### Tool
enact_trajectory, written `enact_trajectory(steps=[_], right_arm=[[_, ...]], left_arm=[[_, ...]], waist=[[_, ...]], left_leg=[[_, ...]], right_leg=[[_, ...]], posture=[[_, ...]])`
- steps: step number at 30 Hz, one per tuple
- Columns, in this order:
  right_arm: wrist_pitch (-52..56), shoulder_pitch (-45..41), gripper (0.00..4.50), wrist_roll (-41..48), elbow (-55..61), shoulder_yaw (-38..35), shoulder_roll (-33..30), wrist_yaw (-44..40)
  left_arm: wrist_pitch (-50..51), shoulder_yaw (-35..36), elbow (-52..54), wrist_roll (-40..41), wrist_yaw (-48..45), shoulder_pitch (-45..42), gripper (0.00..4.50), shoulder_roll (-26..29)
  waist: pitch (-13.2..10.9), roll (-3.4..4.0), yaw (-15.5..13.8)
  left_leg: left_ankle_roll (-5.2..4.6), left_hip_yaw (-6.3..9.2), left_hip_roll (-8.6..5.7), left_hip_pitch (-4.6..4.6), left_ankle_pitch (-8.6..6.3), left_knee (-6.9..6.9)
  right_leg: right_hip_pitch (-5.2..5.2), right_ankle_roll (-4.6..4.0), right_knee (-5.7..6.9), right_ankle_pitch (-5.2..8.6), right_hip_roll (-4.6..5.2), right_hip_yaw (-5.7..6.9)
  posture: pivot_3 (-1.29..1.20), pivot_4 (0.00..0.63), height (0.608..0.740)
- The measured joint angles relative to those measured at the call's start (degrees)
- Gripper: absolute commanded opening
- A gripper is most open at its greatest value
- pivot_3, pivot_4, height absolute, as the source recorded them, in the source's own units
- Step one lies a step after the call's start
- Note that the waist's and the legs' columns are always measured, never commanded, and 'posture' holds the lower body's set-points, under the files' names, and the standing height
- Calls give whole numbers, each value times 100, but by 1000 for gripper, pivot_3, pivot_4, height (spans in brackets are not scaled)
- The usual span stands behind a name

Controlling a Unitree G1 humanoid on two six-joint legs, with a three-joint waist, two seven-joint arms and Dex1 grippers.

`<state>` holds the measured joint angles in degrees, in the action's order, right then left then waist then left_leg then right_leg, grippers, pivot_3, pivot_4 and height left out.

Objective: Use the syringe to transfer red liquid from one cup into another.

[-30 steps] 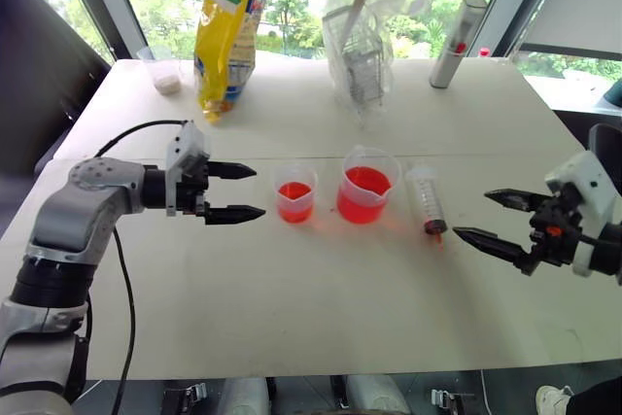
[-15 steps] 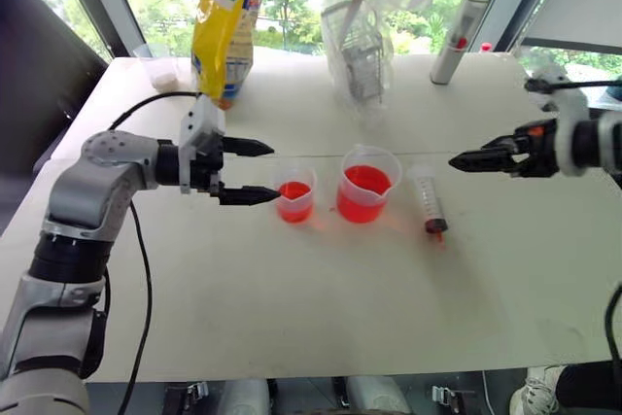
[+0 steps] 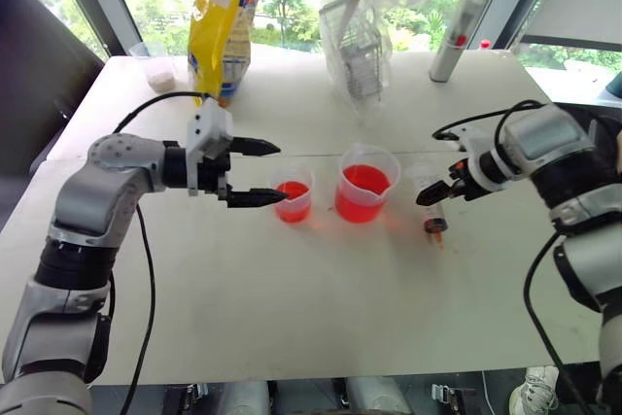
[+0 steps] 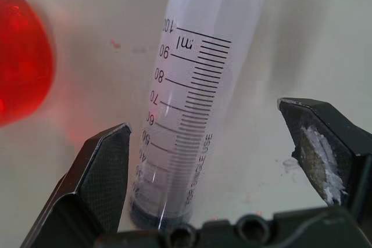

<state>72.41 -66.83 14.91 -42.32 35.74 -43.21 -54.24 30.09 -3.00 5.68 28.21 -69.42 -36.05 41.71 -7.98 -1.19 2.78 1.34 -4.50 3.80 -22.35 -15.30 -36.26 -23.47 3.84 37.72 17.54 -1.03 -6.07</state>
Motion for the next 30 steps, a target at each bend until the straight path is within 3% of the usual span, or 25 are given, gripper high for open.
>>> enact_trajectory(steps=[6, 9, 13, 14, 19, 23, 27, 30], right_arm=[[-637, -357, 4423, -786, -1042, 47, 564, -260], [-915, -435, 3675, -1126, -1363, 41, 778, -360], [-1158, -458, 1613, -1574, -1532, 36, 913, -487], [-1163, -467, 1407, -1637, -1532, 26, 950, -527], [-1127, -446, 1395, -1904, -1439, -30, 1000, -654], [-828, -74, 1395, -1923, -592, -243, 674, -620], [-499, 1019, 1395, -1872, 1938, -1118, -366, -220], [-493, 1444, 1395, -1744, 3439, -2263, -552, 262]], left_arm=[[63, 60, 215, 14, 183, 143, 4500, 0], [92, 66, 288, 53, 270, 246, 4500, -6], [93, 81, 367, 81, 360, 260, 4500, -6], [93, 81, 367, 82, 369, 259, 4500, -8], [92, 80, 368, 102, 430, 255, 4500, -41], [77, 50, 212, 104, 404, 24, 4500, -115], [73, 68, -141, 128, 339, -419, 4500, -254], [70, 119, -414, 130, 284, -667, 4500, -343]], waist=[[2, -2, 12], [10, -13, 65], [10, -14, 121], [10, -14, 133], [10, -13, 134], [7, -7, 107], [-2, 10, -26], [-1, 11, -3]], left_leg=[[0, 1, 0, 17, 0, -18], [1, 5, 2, 19, 0, -26], [1, 7, 1, 19, 0, -30], [1, 7, 2, 20, 0, -29], [1, 13, 5, 21, 0, -26], [1, 13, 2, 14, 0, -28], [2, 12, -5, -7, 0, -29], [2, 8, -1, 3, 0, -28]], right_leg=[[8, -1, 31, 1, -6, -1], [16, -2, 34, 0, -6, 1], [20, -1, 36, 0, -5, 1], [19, -1, 36, 0, -7, 0], [18, -3, 39, 1, -15, 0], [15, -2, 38, 1, -9, 1], [1, 2, 31, 2, 0, 2], [2, 2, 32, 1, -8, -1]], posture=[[0, 150, 739], [0, 150, 739], [0, 150, 739], [0, 150, 739], [0, 150, 739], [0, 150, 739], [0, 150, 739], [0, 150, 739]])
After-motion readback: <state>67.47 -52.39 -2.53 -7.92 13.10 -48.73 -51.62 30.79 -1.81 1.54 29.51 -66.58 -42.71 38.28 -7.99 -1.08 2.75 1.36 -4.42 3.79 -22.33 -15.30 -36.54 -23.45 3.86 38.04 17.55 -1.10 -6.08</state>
